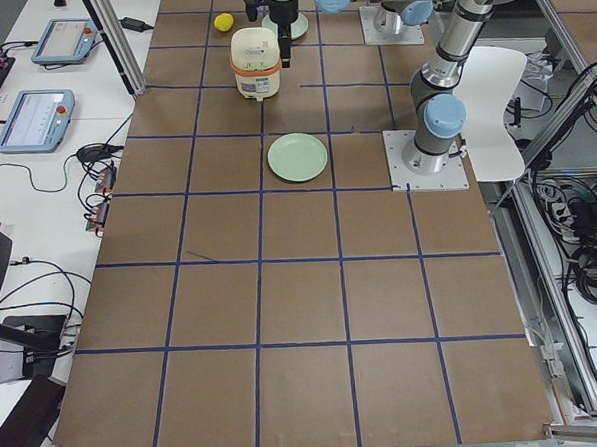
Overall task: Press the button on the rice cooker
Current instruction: 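Move the right gripper over the rice cooker lid toward its button, then lower the right gripper and press the lid button on the rice cooker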
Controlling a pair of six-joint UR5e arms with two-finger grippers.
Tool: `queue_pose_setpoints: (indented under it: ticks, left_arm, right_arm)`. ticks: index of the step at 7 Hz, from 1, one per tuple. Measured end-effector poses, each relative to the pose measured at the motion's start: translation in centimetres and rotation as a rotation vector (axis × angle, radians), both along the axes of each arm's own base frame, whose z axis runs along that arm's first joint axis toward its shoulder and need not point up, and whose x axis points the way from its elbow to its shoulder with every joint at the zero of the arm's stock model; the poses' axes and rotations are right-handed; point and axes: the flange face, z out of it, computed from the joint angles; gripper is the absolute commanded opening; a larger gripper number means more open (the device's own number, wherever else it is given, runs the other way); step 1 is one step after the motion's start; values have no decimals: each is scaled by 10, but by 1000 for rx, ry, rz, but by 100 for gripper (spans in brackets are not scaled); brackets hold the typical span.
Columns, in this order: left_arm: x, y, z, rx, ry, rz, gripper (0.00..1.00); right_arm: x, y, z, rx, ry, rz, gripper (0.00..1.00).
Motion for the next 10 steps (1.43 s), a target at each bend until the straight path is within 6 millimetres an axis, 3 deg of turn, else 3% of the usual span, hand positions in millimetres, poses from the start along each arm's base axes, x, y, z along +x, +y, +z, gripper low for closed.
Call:
queue_pose_setpoints:
  ticks: [4, 10]
  left_arm:
    - [0, 0, 0, 0, 0, 1, 100]
    - [0, 0, 0, 0, 0, 1, 100]
  right_arm:
    - [16, -7, -6, -11, -12, 11, 6]
    - [30, -2, -24, 22, -28, 25, 5]
